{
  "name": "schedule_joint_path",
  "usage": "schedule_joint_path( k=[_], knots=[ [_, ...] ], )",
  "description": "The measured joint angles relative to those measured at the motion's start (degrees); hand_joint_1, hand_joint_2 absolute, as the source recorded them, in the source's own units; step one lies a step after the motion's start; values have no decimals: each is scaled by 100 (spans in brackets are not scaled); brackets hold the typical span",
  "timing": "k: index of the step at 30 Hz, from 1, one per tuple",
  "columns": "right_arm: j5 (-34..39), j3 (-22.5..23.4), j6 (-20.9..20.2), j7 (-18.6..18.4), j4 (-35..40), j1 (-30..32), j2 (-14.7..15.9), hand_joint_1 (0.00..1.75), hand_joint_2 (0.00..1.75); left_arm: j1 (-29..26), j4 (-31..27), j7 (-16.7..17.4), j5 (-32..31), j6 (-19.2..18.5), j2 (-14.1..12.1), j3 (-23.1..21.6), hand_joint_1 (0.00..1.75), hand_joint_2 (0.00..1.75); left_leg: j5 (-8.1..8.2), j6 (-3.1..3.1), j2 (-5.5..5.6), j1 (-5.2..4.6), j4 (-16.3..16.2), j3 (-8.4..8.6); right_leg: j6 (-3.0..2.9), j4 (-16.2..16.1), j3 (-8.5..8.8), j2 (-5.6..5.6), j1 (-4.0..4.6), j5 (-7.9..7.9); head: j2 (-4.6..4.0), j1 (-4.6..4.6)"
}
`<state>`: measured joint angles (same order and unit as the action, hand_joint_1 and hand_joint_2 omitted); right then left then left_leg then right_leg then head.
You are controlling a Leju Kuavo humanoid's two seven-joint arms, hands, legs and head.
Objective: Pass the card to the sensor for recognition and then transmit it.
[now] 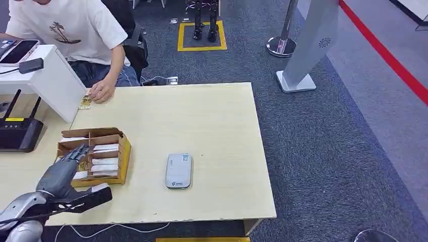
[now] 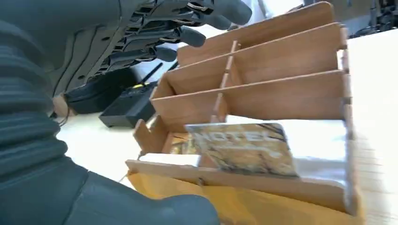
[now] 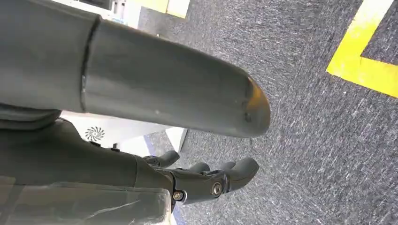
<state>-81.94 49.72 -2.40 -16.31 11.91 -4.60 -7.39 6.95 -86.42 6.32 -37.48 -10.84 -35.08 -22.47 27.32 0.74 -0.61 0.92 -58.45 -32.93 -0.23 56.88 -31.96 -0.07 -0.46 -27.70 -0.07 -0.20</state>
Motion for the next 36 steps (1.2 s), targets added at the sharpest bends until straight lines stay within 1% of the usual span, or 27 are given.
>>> schedule_joint_path(
  k=[6,13,14,15,17,23,28,36],
  knots=[
    [-7,-20,-9,0,0,1,0,0,0,28,20,-39,-9,7,127,-116,0,175,0,0,0,0,0,0,0,0,0,0,0,0,-2,0],
    [-7,-24,-13,0,0,1,4,0,0,31,24,-42,-7,13,188,-175,0,175,0,0,0,0,0,0,0,0,0,0,0,0,0,-2],
    [-7,-24,-13,0,0,1,7,0,0,31,24,-41,-4,13,190,-177,37,175,0,0,0,0,0,0,0,0,0,0,0,0,0,0],
    [-7,-24,-13,0,0,1,9,0,0,31,26,-44,0,15,192,-181,154,175,0,0,0,0,0,0,0,0,0,0,0,0,0,0],
    [-7,-24,-13,0,0,1,11,0,0,29,28,-44,4,17,188,-186,175,175,0,0,0,0,0,-1,0,0,0,0,0,0,0,0],
    [2,-24,-11,-7,0,2,17,0,0,24,28,-22,9,22,109,-188,175,175,0,0,0,0,0,-1,0,0,1,0,0,0,0,-2],
    [2,-24,-11,-15,0,2,26,0,0,23,28,74,-20,2,6,-188,175,175,0,0,0,0,0,-1,0,0,0,0,0,0,-2,0],
    [2,-22,-7,-17,0,3,46,0,0,26,26,92,-57,-39,-74,-188,175,175,0,0,0,0,0,0,0,0,0,0,0,0,0,0]
  ],
)
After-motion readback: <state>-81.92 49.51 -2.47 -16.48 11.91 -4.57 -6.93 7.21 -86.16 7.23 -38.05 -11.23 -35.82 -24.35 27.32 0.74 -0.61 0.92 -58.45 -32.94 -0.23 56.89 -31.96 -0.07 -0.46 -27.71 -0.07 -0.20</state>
